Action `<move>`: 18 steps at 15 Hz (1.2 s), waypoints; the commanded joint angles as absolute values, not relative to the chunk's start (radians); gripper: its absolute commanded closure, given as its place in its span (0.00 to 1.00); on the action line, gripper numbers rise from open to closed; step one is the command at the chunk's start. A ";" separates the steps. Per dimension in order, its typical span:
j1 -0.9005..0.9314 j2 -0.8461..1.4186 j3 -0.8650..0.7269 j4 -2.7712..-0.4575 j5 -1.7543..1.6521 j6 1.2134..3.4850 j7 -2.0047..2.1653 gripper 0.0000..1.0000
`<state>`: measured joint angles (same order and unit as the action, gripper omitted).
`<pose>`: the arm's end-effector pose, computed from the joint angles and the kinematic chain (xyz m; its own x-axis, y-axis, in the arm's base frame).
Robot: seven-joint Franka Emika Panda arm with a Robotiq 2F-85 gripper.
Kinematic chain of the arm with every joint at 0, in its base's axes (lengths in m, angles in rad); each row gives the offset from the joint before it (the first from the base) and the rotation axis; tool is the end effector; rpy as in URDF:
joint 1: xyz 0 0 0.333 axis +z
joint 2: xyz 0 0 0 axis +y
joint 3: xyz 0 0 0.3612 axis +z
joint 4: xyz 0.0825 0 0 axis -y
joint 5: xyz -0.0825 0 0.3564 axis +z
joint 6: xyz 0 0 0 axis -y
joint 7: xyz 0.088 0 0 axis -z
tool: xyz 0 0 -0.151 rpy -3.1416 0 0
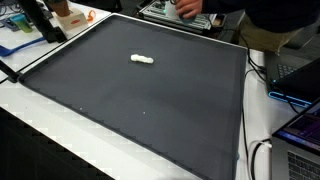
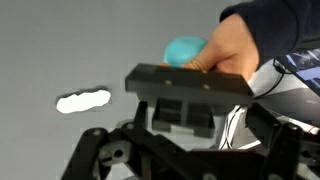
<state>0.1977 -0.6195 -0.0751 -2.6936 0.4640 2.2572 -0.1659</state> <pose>0.3207 0.0665 0.4492 0.9838 -0.0062 0.1792 0.0683 -0.9112 -0.4063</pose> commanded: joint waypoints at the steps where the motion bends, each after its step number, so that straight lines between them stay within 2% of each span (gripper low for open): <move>1: 0.202 -0.635 -0.081 -2.683 0.509 2.229 -0.167 0.00; 9: 0.200 -0.638 -0.077 -2.677 0.534 2.234 -0.166 0.00; 10: 0.198 -0.637 -0.076 -2.677 0.534 2.234 -0.163 0.05; 12: 0.196 -0.637 -0.073 -2.676 0.534 2.232 -0.155 0.28; 13: 0.195 -0.638 -0.072 -2.676 0.534 2.232 -0.151 0.30; 15: 0.192 -0.639 -0.070 -2.675 0.534 2.234 -0.147 0.44; 16: 0.192 -0.639 -0.070 -2.676 0.534 2.235 -0.145 0.40; 17: 0.192 -0.639 -0.069 -2.676 0.538 2.235 -0.142 0.45; 18: 0.191 -0.639 -0.068 -2.676 0.541 2.235 -0.139 0.44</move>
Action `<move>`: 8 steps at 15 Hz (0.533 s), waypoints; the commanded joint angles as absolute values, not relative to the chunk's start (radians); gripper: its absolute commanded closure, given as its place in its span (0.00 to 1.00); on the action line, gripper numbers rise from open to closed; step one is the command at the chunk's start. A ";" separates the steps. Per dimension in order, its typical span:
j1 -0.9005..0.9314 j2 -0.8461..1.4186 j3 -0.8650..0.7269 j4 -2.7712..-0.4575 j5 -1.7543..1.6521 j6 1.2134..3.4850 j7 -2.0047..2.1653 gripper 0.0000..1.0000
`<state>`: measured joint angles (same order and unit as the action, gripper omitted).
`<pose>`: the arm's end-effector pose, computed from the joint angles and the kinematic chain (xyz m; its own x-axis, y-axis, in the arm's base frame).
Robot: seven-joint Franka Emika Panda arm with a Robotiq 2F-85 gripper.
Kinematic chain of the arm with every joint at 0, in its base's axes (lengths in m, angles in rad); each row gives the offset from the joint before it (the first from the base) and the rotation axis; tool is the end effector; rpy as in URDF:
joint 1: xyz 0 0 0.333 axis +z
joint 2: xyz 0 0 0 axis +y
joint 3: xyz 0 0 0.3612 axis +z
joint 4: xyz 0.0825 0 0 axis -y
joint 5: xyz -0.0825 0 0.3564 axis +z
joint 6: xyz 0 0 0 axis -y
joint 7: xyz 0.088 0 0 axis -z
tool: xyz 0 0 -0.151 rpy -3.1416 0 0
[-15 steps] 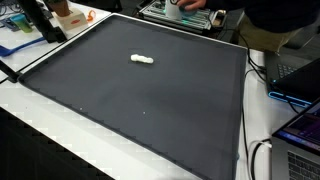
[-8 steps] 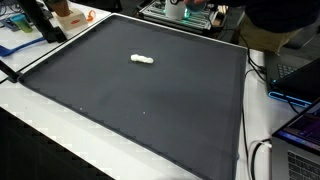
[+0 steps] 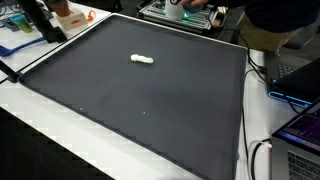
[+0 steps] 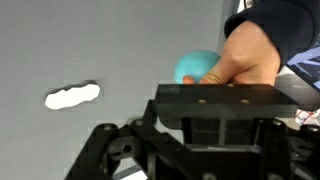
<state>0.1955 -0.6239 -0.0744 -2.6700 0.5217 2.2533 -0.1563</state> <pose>0.3253 0.0696 0.4630 0.9805 -0.0524 0.1894 0.0406 -0.8890 -0.4561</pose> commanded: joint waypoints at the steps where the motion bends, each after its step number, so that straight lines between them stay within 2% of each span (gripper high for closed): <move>1: 0.191 -0.640 -0.067 -2.675 0.543 2.234 -0.136 0.28; 2: 0.190 -0.640 -0.066 -2.675 0.547 2.235 -0.132 0.05; 4: 0.188 -0.641 -0.063 -2.674 0.547 2.235 -0.122 0.00; 7: 0.185 -0.642 -0.060 -2.675 0.544 2.238 -0.116 0.01; 8: 0.185 -0.642 -0.059 -2.675 0.543 2.238 -0.115 0.19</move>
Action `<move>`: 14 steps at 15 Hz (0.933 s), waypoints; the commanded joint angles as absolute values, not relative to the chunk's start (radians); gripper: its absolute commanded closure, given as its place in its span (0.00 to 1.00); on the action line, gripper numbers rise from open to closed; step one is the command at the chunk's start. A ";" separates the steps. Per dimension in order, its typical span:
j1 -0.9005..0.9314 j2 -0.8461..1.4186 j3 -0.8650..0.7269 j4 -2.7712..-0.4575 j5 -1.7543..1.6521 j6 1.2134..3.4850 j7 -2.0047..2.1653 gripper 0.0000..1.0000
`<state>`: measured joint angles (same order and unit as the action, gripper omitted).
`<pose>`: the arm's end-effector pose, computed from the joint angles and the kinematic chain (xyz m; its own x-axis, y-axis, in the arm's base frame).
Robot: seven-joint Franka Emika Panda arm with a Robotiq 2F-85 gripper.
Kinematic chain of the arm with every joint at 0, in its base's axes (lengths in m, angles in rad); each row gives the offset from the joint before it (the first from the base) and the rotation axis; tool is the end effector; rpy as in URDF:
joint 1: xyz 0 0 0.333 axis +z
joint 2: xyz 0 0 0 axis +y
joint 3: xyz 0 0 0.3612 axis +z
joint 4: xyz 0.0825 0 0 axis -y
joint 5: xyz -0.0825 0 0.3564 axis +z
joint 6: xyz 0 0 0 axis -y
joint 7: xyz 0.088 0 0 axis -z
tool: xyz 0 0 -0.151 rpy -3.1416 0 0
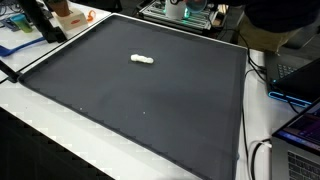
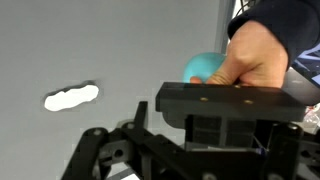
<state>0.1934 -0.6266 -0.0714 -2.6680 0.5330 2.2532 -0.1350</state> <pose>0.3254 0.0704 0.4652 0.9802 -0.0777 0.1822 0.0170 -0.8836 -0.4680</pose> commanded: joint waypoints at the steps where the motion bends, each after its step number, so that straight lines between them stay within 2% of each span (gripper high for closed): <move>1: 0.185 -0.641 -0.057 -2.675 0.542 2.239 -0.113 0.26; 7: 0.182 -0.641 -0.055 -2.674 0.542 2.240 -0.102 0.72; 8: 0.181 -0.642 -0.055 -2.673 0.542 2.240 -0.100 0.77; 14: 0.181 -0.677 -0.063 -2.688 0.556 2.253 -0.122 0.77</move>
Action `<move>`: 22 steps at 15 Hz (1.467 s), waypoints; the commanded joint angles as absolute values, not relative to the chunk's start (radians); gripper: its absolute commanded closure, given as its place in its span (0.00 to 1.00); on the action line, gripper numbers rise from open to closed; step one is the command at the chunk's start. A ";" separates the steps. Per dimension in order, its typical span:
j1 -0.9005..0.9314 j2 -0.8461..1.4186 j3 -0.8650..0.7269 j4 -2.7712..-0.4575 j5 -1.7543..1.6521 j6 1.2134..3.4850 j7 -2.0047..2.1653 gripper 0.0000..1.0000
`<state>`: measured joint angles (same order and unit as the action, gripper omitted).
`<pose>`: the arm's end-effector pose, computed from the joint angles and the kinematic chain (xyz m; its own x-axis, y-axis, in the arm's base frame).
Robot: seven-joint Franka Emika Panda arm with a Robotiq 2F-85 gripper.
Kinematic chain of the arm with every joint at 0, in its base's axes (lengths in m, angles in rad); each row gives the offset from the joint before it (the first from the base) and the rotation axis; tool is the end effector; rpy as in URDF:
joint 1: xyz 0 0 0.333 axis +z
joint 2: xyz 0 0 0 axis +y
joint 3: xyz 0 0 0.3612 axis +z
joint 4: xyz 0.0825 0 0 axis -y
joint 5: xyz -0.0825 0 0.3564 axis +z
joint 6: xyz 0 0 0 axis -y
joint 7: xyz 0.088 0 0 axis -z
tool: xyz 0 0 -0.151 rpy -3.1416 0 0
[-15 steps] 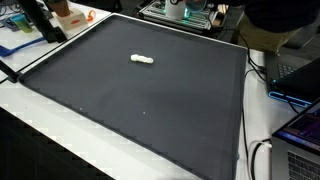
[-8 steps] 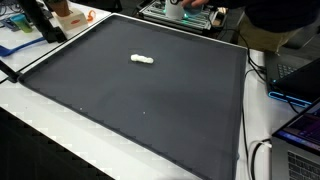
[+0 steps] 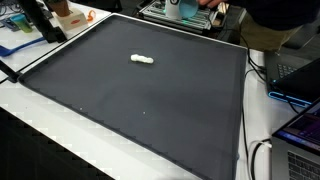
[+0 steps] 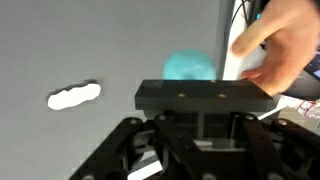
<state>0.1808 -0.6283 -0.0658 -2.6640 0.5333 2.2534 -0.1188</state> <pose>0.3265 0.0682 0.4677 0.9784 -0.0999 0.1811 -0.0034 -0.8832 -0.4690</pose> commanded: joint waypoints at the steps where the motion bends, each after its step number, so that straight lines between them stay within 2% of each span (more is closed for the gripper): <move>1: 0.175 -0.631 -0.061 -2.662 0.536 2.249 -0.121 0.52; 13: 0.176 -0.651 -0.062 -2.668 0.535 2.249 -0.120 0.52; 14: 0.176 -0.651 -0.062 -2.668 0.535 2.249 -0.120 0.77; 16: 0.157 -0.649 0.028 -2.691 0.454 2.316 -0.069 0.77; 22: 0.047 -0.437 0.060 -2.471 0.068 2.258 -0.077 0.77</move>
